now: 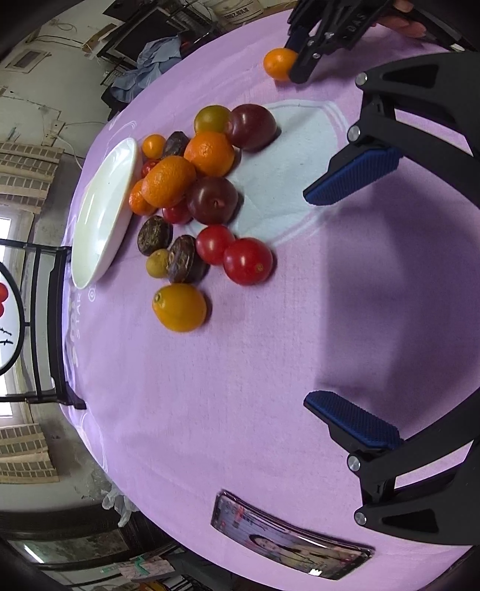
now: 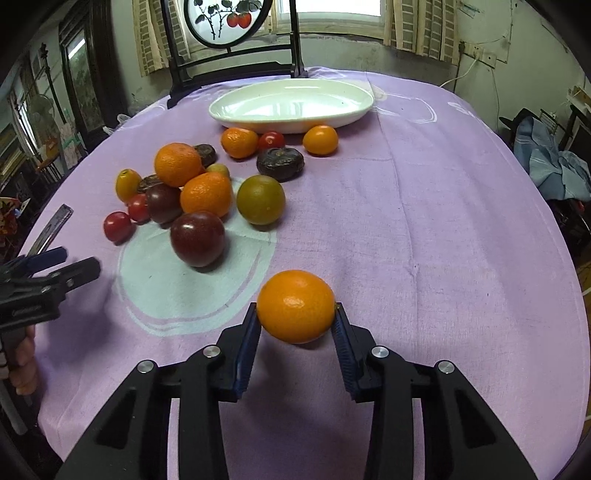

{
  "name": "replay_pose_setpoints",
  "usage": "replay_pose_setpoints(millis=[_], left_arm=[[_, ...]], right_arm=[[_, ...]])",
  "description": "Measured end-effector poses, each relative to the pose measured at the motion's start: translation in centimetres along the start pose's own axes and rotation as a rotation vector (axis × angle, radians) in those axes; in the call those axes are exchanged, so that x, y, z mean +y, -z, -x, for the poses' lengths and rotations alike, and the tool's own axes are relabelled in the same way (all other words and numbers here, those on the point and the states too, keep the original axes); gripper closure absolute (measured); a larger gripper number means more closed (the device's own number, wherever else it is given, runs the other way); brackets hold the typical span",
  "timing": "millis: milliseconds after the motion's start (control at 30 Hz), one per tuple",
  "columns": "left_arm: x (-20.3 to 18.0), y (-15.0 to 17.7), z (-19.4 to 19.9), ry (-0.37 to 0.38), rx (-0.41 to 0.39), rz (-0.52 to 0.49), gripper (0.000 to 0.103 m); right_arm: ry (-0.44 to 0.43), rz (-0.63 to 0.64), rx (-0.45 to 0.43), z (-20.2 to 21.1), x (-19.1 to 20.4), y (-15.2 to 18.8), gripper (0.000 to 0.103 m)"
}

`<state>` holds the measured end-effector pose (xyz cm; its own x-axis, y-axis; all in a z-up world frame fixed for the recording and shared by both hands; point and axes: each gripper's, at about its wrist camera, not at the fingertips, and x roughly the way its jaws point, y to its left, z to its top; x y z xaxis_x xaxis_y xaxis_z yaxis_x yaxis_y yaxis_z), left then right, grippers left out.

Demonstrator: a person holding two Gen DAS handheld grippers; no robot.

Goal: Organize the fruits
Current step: 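Grasp the small orange with the right tool while the left tool grasps a red cherry tomato, then carry both fruits over the white plate and open both tools to drop them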

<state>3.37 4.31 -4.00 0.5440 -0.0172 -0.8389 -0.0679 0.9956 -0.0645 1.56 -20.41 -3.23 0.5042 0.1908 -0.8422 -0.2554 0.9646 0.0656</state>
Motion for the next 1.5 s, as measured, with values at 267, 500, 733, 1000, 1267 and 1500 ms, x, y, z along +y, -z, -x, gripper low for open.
replay_pose_setpoints(millis=[267,500,733,1000,1267,1500], left_arm=[[-1.1,-2.2,-2.1,0.011,0.008,-0.012,0.026],[-2.1,-2.8,-2.7,0.015,-0.009,-0.047,0.069],[-3.6,-2.9,0.0,0.097,-0.024,-0.142,0.073],[-6.3,-11.8,3.5,0.082,-0.193,-0.183,0.073],[-7.6,-21.0,-5.2,0.03,-0.145,-0.126,0.073],[-7.5,-23.7,-13.7,0.057,0.02,-0.082,0.073]], right_arm=[[-0.044,0.031,-0.029,1.3,0.5,0.6,0.064],[-0.07,0.05,-0.046,1.6,0.6,0.7,0.064],[-0.127,0.078,-0.057,2.5,0.9,-0.5,0.064],[-0.107,0.156,-0.237,4.8,1.0,-9.5,0.064],[-0.02,0.089,-0.222,-3.5,-1.5,-17.9,0.063],[-0.034,0.014,-0.112,-10.8,-2.9,-20.7,0.063]])
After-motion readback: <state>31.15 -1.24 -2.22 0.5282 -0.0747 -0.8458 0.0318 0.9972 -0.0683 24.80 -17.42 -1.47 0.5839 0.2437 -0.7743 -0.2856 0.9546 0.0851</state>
